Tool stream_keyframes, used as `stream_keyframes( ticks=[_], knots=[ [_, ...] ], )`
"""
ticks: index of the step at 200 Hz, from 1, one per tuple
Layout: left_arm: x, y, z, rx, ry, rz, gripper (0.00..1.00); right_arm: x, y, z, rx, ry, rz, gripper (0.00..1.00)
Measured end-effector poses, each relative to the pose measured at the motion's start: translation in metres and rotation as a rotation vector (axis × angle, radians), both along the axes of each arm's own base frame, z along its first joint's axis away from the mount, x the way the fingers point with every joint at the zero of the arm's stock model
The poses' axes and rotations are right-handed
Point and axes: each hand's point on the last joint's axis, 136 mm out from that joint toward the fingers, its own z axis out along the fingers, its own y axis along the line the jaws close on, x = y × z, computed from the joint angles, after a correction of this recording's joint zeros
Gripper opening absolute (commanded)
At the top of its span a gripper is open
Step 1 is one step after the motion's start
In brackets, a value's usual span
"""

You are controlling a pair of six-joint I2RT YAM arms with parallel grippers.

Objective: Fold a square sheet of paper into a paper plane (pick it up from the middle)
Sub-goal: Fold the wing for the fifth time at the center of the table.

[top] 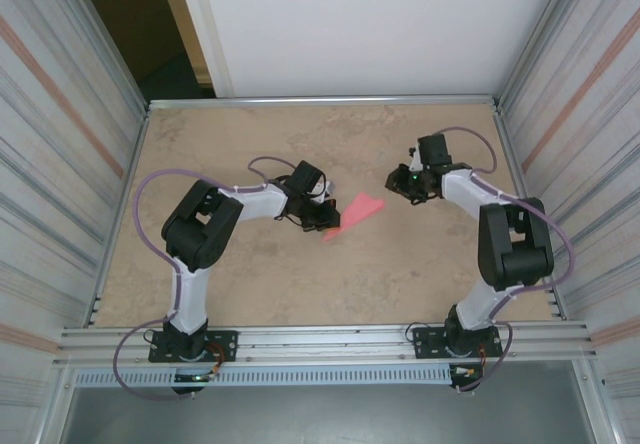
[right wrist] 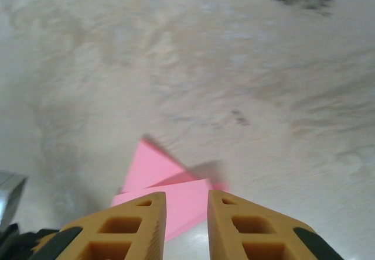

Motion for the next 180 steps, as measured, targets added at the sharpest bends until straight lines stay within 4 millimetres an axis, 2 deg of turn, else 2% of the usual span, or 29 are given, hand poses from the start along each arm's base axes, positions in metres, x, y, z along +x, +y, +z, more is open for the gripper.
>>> stream_keyframes(
  ticks=[14,27,54,78,104,122,180],
  knots=[
    [0.0,0.0,0.0,0.002,0.002,0.0,0.0,-0.009,0.025,0.01,0.004,-0.031,0.052,0.18],
    [0.0,0.0,0.0,0.004,0.004,0.0,0.0,-0.021,0.048,0.008,0.025,-0.022,0.097,0.12],
    [-0.001,0.001,0.0,0.009,0.01,0.0,0.0,-0.047,0.087,-0.016,0.059,0.06,0.169,0.05],
    [-0.001,0.001,0.0,0.01,0.012,0.0,0.0,-0.058,0.107,-0.04,0.079,0.132,0.195,0.02],
    [-0.001,0.001,0.0,0.01,0.012,0.0,0.0,-0.063,0.113,-0.062,0.087,0.196,0.186,0.01],
    [-0.001,0.001,0.0,0.01,0.012,0.0,0.0,-0.064,0.111,-0.07,0.088,0.219,0.171,0.01],
    [-0.001,0.001,0.0,0.009,0.011,0.0,0.0,-0.057,0.095,-0.073,0.162,0.228,0.14,0.01]
  ],
)
